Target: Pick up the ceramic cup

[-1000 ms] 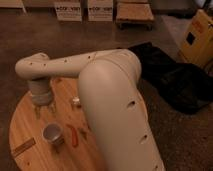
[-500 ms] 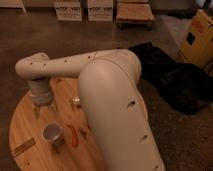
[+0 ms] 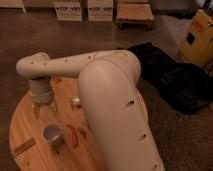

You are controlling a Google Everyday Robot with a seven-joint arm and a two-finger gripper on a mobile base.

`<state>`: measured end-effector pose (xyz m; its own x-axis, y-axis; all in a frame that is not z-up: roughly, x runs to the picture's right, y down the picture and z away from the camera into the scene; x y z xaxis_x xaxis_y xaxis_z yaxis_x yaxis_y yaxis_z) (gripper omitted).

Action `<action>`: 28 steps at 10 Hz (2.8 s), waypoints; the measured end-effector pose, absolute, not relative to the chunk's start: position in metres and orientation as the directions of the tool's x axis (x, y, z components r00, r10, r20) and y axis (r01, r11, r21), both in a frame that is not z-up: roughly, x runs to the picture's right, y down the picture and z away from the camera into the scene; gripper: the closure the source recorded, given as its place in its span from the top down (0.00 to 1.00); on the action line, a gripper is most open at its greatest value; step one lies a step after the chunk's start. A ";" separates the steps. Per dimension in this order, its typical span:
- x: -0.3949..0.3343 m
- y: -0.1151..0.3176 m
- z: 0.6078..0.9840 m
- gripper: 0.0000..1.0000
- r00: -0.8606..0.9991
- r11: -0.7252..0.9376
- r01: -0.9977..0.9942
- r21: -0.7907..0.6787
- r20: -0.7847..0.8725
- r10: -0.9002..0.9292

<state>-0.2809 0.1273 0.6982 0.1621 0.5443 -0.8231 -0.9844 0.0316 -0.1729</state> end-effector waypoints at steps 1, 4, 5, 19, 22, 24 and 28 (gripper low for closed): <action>-0.281 0.127 0.698 0.55 0.163 0.032 -0.984 -0.174 -0.824 0.543; -0.283 0.126 0.698 0.55 0.166 0.027 -0.983 -0.180 -0.827 0.537; -0.283 0.126 0.698 0.57 0.165 0.023 -0.983 -0.180 -0.829 0.535; -0.292 0.131 0.695 0.50 0.179 0.011 -0.979 -0.202 -0.842 0.509; -0.295 0.133 0.694 0.60 0.176 0.004 -0.979 -0.202 -0.844 0.507; -0.298 0.136 0.694 0.81 0.175 0.006 -0.980 -0.199 -0.847 0.501; -0.300 0.139 0.695 0.81 0.172 -0.011 -0.979 -0.205 -0.850 0.498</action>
